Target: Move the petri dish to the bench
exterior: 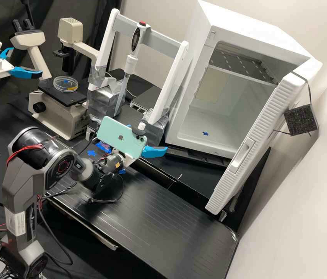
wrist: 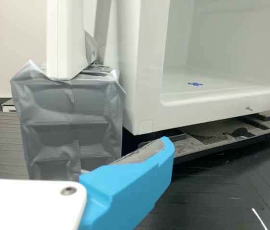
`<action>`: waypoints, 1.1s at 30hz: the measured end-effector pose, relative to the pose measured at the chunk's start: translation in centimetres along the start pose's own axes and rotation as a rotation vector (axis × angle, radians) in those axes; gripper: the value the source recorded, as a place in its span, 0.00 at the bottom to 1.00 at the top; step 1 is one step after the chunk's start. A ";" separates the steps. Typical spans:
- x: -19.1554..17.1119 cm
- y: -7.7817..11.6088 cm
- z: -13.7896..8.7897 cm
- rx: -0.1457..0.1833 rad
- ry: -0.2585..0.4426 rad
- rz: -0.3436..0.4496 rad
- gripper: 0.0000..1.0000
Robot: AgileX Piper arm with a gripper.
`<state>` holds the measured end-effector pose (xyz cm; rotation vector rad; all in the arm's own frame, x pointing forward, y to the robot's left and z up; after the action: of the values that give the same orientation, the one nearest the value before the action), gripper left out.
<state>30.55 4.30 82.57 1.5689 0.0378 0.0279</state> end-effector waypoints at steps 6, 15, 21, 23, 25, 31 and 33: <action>0.0 0.0 0.0 0.000 0.000 0.000 1.00; -3.5 -0.1 0.1 0.027 0.071 0.004 1.00; -7.9 -0.8 -2.1 0.020 0.251 -0.009 1.00; -9.1 -1.4 -3.2 0.019 0.310 -0.036 1.00; -10.0 -2.1 -4.5 0.007 0.382 -0.063 1.00; -12.0 -4.2 -8.7 -0.057 0.619 -0.160 1.00; -12.2 -4.4 -9.8 -0.067 0.669 -0.179 1.00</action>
<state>17.91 13.59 78.24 1.4234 0.6941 0.4075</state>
